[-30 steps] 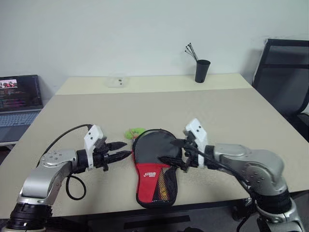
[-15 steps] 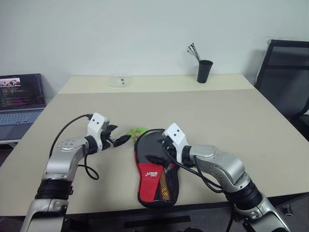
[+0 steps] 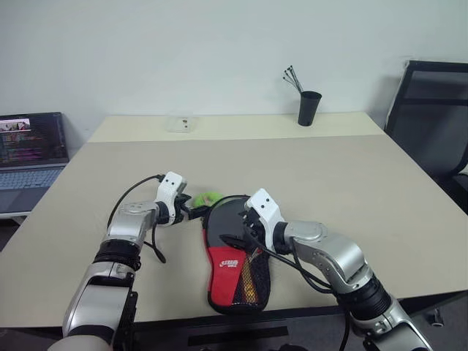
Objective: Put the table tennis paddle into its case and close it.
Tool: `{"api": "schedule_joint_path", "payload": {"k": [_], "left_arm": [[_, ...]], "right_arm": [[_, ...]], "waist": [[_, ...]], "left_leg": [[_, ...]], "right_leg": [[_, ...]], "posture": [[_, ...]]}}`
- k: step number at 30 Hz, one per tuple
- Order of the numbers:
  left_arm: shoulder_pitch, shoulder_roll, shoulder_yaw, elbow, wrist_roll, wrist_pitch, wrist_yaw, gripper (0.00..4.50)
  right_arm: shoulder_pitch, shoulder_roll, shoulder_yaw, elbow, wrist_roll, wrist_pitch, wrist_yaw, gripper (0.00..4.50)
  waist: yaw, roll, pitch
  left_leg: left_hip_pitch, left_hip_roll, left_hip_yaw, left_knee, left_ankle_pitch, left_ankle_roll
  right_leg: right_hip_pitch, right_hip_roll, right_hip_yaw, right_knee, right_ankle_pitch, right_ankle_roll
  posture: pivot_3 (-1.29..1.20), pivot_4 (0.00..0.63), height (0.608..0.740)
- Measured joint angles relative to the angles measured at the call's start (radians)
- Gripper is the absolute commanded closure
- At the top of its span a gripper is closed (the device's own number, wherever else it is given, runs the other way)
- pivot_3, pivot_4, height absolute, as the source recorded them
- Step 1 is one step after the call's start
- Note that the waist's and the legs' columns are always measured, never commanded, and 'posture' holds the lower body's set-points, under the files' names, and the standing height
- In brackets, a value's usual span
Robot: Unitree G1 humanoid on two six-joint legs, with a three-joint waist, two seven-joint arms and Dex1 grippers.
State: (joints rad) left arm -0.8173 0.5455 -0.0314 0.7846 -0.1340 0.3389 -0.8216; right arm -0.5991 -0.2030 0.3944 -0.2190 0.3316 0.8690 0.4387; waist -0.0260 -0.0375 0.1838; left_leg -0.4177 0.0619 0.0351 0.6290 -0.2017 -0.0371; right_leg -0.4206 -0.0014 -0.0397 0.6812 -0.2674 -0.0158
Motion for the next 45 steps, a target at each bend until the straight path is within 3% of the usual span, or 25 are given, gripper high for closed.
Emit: {"api": "schedule_joint_path", "payload": {"k": [2,13,30,36,45], "left_arm": [[-0.003,-0.003,0.0,0.008,0.003,-0.009,-0.004,0.53],[0.007,-0.028,0.001,-0.007,-0.001,-0.017,-0.032,4.43],[0.11,-0.016,0.053,-0.232,0.001,0.092,0.07,4.47],[-0.039,-0.024,0.002,-0.01,0.095,-0.071,0.121,4.47],[-0.303,-0.168,-0.084,0.404,0.235,-0.339,0.183,4.47]], "right_arm": [[0.0,0.009,0.0,0.0,-0.003,-0.001,-0.001,0.0],[0.002,0.023,0.001,0.04,-0.065,-0.033,-0.007,0.0],[0.021,0.054,0.07,0.186,-0.196,-0.118,0.021,0.0],[0.029,0.055,0.068,0.183,-0.21,-0.119,0.037,0.0],[0.034,0.068,0.066,0.182,-0.232,-0.119,0.053,0.0]], "waist": [[0.0,0.0,0.0],[0.0,0.0,0.0],[-0.003,-0.001,-0.001],[0.0,-0.004,-0.003],[-0.003,-0.006,-0.004]], "left_leg": [[0.0,0.0,0.0,0.0,0.0,0.0],[0.001,0.001,0.0,0.0,0.0,0.0],[0.001,0.001,0.0,0.0,0.0,0.0],[0.001,0.001,-0.001,0.0,0.0,0.0],[0.001,0.0,0.0,0.0,0.0,0.0]], "right_leg": [[0.0,0.0,0.0,0.0,0.0,0.0],[0.0,0.0,0.0,0.001,0.0,0.0],[0.0,-0.001,0.001,0.001,0.0,0.0],[0.001,0.0,0.0,0.001,0.0,0.0],[0.0,0.001,0.0,0.0,0.0,0.0]], "posture": [[0.0,0.15,0.74],[0.0,0.15,0.74],[0.0,0.15,0.74],[0.0,0.15,0.74],[0.0,0.15,0.74]]}}
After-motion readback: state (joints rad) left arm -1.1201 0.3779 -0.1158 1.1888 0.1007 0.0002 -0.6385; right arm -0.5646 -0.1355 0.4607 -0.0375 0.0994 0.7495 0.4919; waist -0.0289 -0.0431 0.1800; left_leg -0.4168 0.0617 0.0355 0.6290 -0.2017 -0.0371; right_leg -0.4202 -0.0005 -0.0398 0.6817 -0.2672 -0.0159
